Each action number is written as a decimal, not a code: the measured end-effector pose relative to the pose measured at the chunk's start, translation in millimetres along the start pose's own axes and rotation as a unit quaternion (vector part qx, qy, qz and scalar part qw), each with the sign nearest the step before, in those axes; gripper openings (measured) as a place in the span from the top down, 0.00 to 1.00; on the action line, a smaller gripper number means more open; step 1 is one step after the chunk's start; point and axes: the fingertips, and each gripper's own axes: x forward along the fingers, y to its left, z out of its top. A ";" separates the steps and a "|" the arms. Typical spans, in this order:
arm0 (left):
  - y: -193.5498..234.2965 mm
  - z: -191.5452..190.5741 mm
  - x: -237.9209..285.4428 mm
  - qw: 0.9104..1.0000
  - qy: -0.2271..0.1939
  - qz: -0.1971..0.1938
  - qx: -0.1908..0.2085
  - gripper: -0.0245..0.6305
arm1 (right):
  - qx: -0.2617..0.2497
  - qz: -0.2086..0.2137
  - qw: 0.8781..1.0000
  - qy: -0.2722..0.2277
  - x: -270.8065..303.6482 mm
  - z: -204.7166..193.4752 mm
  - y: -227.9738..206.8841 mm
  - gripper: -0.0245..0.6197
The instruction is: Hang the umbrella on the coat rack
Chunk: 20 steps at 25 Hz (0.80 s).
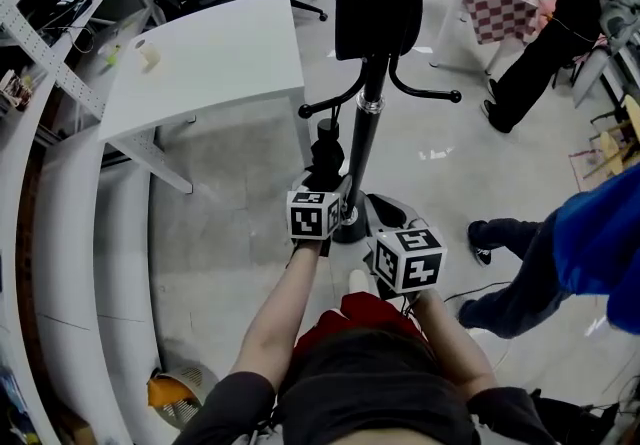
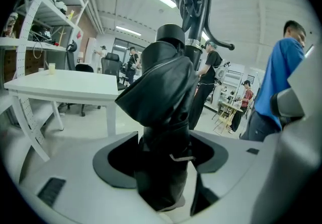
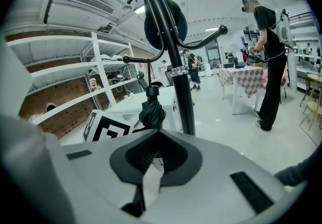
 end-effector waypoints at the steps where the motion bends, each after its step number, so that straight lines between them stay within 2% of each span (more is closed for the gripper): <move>1: 0.7 -0.1 -1.5 1.000 -0.001 0.001 -0.004 0.53 | 0.000 0.000 1.000 0.000 -0.3 -0.1 1.0 0.93; 15: 11.6 -7.0 -39.6 0.999 -0.020 0.023 -0.041 0.52 | 0.003 0.001 1.000 -0.009 -13.2 -4.2 13.0 0.93; 20: 9.6 -5.0 -59.2 0.998 -0.034 0.019 -0.040 0.52 | 0.003 0.004 1.000 -0.012 -18.6 -6.3 19.3 0.93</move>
